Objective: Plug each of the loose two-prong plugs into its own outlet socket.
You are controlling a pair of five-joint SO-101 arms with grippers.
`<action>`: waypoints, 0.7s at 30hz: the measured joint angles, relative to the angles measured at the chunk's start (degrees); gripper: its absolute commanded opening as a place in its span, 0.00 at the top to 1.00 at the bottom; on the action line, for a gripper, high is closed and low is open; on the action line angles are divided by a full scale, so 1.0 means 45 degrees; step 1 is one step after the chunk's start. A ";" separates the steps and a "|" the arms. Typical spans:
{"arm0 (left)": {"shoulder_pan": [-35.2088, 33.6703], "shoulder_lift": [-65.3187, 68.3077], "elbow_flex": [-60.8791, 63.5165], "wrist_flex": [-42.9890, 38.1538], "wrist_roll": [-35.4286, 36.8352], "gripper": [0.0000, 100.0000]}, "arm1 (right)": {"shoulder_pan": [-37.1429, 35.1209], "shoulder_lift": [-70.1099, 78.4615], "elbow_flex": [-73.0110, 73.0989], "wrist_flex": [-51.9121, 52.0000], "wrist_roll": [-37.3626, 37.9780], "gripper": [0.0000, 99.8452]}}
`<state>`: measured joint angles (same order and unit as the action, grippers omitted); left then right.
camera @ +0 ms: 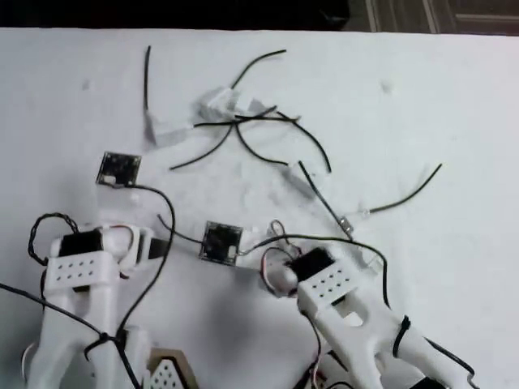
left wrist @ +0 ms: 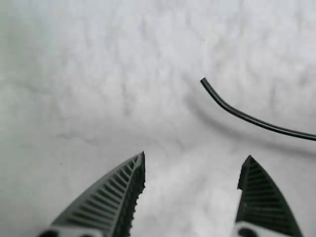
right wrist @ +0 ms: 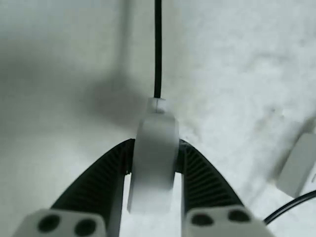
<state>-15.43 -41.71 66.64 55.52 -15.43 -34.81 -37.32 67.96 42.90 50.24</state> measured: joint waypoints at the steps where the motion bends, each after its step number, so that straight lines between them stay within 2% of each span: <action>1: 0.0000 0.0000 0.0000 0.0000 0.0000 0.70 | -0.0020 -0.0020 0.0000 -0.0059 0.0059 0.98; 11: 0.0000 0.0000 0.0000 0.0000 0.0000 0.69 | -0.0020 -0.0039 0.0039 -0.0508 0.0059 0.98; 15: 0.0000 0.0000 0.0000 0.0000 0.0000 0.69 | -0.0117 -0.0039 0.0039 -0.0508 -0.0684 0.97; 21: 0.0000 0.0000 0.0000 0.0000 0.0000 0.69 | -0.0567 -0.0039 0.0039 -0.0508 -0.3106 0.76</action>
<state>-15.43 -41.71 66.64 55.52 -15.43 -37.36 -37.49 68.13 40.62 36.26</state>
